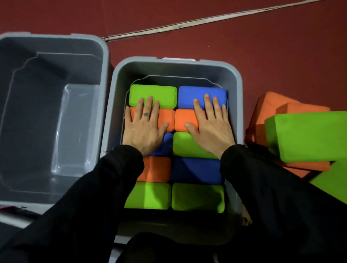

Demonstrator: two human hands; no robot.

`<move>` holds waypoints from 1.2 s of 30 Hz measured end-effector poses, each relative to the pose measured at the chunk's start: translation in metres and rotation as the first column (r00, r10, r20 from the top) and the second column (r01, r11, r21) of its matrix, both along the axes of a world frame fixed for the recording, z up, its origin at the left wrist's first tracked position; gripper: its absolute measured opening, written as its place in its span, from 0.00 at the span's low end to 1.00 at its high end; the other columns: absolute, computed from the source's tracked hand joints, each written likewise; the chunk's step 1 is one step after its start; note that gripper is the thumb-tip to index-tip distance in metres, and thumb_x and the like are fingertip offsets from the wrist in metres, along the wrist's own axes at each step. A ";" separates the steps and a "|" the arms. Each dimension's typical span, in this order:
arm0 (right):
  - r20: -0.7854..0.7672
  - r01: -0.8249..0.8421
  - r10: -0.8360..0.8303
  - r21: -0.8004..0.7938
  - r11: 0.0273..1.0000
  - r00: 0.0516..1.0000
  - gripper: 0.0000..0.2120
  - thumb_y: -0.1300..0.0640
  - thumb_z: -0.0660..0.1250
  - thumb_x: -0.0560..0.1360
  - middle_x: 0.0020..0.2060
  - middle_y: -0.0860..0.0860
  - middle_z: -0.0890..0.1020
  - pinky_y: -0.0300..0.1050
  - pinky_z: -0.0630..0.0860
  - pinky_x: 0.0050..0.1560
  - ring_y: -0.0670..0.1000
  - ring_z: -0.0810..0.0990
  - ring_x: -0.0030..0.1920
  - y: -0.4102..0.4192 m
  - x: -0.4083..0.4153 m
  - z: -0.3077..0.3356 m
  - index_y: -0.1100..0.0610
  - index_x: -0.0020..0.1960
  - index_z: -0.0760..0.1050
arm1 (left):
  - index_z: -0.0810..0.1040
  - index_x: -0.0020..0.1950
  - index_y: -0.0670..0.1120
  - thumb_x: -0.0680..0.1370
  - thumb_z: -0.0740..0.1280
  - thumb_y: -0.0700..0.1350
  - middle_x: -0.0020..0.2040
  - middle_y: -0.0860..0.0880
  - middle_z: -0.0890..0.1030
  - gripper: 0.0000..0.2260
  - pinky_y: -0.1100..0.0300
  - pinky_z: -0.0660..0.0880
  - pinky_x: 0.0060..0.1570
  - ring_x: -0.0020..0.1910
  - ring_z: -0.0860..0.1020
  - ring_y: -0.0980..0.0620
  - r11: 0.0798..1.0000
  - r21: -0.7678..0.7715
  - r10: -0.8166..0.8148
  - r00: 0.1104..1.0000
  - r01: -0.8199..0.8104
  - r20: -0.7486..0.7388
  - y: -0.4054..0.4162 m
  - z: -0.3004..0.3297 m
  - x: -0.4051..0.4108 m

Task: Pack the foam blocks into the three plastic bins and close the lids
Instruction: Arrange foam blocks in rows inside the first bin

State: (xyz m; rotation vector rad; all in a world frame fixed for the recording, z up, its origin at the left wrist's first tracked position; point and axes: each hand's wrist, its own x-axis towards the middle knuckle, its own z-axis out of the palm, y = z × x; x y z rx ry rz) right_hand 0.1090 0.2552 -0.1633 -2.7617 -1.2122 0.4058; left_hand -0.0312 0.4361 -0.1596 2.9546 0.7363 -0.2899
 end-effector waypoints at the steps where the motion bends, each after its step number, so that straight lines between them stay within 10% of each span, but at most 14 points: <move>1: 0.008 -0.002 0.002 -0.003 1.000 1.000 0.37 0.34 0.53 0.82 0.83 0.58 0.49 0.63 0.46 0.80 0.62 0.46 0.82 0.000 -0.001 0.000 0.52 0.83 0.51 | 0.56 0.81 0.45 0.80 0.50 0.64 0.82 0.44 0.55 0.35 0.33 0.54 0.74 0.81 0.53 0.42 1.000 0.007 0.006 1.000 -0.006 0.004 -0.002 -0.002 -0.002; 19: -0.058 0.016 -0.011 0.088 0.996 0.998 0.22 0.43 0.59 0.81 0.77 0.56 0.67 0.58 0.54 0.79 0.60 0.58 0.80 0.007 0.005 0.043 0.52 0.71 0.74 | 0.64 0.78 0.45 0.80 0.53 0.63 0.78 0.40 0.65 0.31 0.39 0.62 0.72 0.78 0.60 0.39 0.999 -0.044 -0.024 0.997 0.028 0.079 0.001 0.037 0.008; 28: -0.073 0.010 0.004 0.183 0.983 0.997 0.13 0.48 0.60 0.82 0.55 0.48 0.83 0.50 0.75 0.48 0.55 0.79 0.57 -0.011 -0.036 0.098 0.50 0.56 0.82 | 0.79 0.63 0.44 0.82 0.60 0.53 0.68 0.45 0.76 0.18 0.46 0.75 0.61 0.66 0.74 0.42 0.971 -0.238 0.038 0.965 0.026 0.260 -0.046 0.082 -0.030; 36: -0.010 0.057 -0.056 0.208 0.977 0.998 0.12 0.46 0.62 0.80 0.55 0.49 0.85 0.52 0.76 0.49 0.60 0.81 0.56 -0.063 -0.053 0.198 0.47 0.57 0.82 | 0.79 0.64 0.45 0.82 0.61 0.51 0.62 0.45 0.79 0.16 0.49 0.75 0.53 0.61 0.77 0.42 0.966 -0.228 -0.042 0.946 0.120 0.321 -0.094 0.186 -0.031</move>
